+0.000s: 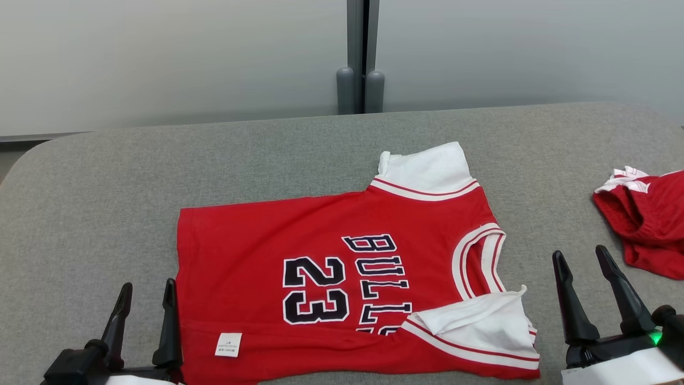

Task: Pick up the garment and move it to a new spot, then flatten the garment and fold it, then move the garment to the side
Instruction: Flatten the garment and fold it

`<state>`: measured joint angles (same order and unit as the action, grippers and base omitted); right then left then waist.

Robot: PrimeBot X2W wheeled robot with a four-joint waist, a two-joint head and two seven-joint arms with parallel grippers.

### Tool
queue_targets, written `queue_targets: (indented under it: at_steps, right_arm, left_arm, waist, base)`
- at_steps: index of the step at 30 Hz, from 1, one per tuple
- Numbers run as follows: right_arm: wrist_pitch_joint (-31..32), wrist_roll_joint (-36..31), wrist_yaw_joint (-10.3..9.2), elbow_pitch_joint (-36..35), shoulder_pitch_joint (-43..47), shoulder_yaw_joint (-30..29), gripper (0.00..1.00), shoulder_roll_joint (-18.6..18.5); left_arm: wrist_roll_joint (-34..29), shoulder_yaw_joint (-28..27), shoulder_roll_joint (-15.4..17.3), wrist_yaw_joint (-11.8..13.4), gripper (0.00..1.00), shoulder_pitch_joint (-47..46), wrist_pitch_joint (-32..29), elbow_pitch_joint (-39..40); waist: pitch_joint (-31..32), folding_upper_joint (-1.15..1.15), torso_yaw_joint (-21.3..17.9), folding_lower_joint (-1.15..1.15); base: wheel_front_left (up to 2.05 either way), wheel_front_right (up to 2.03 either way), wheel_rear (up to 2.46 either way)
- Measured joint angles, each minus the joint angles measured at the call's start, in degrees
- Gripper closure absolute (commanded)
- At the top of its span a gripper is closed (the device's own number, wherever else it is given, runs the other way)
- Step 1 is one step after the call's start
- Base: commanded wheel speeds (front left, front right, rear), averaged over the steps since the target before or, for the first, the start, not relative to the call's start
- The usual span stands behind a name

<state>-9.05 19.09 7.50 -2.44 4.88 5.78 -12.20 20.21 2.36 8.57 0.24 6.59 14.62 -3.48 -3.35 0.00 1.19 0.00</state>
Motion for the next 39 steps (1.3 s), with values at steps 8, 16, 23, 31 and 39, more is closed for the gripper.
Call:
queue_targets:
  at_steps: [8,16,23,31,39]
  right_arm:
    - [0.75,-0.05,0.0,-0.67,0.93,0.14,0.0,0.54]
    - [1.22,0.11,0.0,-2.49,-2.32,1.02,0.0,0.15]
    - [0.42,0.64,0.0,-2.37,-6.69,2.35,0.0,0.2]
    - [-1.64,1.63,0.0,0.64,-9.82,3.47,0.0,0.54]
    - [-2.4,2.82,0.0,3.93,-11.17,2.78,0.0,0.29]
  left_arm:
    - [0.49,0.73,-0.37,0.58,0.0,0.07,-1.78,0.32]
    - [2.1,2.89,-0.25,-1.05,0.0,-13.91,-9.05,-4.56]
    - [5.27,1.67,1.75,-2.77,0.0,-29.26,-15.34,-22.75]
    - [7.67,-0.12,4.21,-4.46,0.0,-38.44,-15.74,-40.78]
    - [8.89,0.67,5.43,-6.69,1.0,-42.08,-13.7,-47.17]
  waist:
    - [-0.27,0.0,0.08,0.0]
    - [-4.93,0.0,-0.6,0.0]
    - [-12.05,0.0,-2.0,0.0]
    - [-16.51,0.0,-4.99,0.0]
    - [-17.16,0.0,-5.53,0.0]
  base:
    - [0.0,0.0,0.0]
    - [0.0,0.0,0.0]
    - [0.0,0.0,0.0]
    - [0.0,0.0,0.0]
    - [0.0,0.0,0.0]
